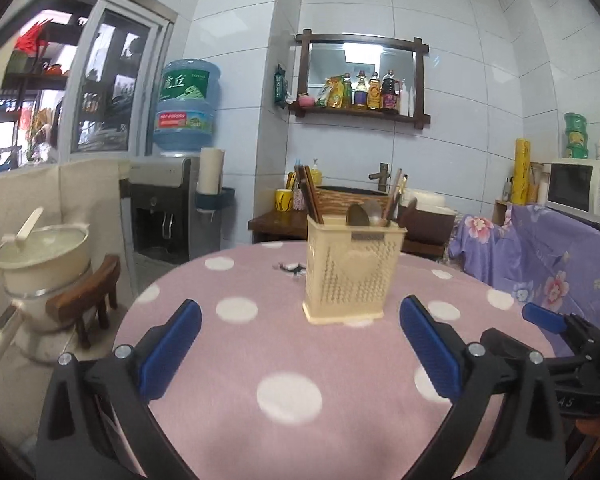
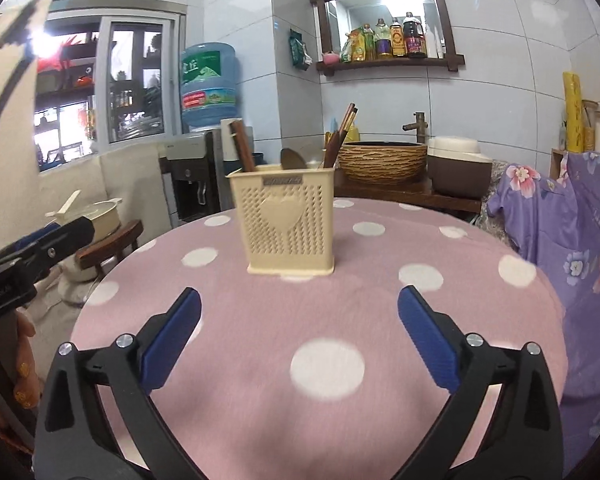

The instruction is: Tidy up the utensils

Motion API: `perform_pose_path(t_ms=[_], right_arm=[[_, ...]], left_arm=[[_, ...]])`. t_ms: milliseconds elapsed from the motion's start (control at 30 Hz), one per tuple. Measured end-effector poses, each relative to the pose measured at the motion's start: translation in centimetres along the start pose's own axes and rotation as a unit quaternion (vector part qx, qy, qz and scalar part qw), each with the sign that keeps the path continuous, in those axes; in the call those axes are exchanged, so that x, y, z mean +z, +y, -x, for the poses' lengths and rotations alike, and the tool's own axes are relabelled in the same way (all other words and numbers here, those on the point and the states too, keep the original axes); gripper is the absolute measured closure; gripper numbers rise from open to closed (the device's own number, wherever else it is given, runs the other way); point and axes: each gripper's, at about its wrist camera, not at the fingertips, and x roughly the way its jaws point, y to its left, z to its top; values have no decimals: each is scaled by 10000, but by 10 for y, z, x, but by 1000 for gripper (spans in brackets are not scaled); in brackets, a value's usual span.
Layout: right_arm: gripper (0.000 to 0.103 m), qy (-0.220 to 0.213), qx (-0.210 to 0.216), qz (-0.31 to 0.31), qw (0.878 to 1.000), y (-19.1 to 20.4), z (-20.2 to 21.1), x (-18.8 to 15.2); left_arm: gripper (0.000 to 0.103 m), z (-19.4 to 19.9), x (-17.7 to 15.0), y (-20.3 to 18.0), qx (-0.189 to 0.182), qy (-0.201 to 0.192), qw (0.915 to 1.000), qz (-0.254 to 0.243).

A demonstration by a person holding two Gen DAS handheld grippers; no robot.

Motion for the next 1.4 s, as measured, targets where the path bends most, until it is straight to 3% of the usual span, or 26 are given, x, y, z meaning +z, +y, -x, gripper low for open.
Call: perform_pose_path(t_ms=[233, 333, 467, 567, 933, 1400], right_arm=[[6, -596, -392, 140, 9974, 24, 100, -44], [6, -740, -594, 276, 9951, 38, 126, -55], [6, -1011, -638, 350, 9922, 48, 151, -55], [6, -1091, -623, 426, 9912, 55, 161, -55], [6, -1016, -516, 355, 9929, 58, 176, -58], [6, -990, -571, 365, 9928, 57, 175, -60]], left_arm=[[5, 77, -44, -7, 83, -187, 9996, 206], [5, 92, -47, -2, 271, -186, 9992, 221], [5, 117, -47, 2, 465, -497, 9972, 308], [5, 130, -47, 1, 370, -649, 9968, 295], [5, 141, -50, -5, 38, -636, 9974, 334], [5, 142, -52, -5, 63, -622, 9975, 336]])
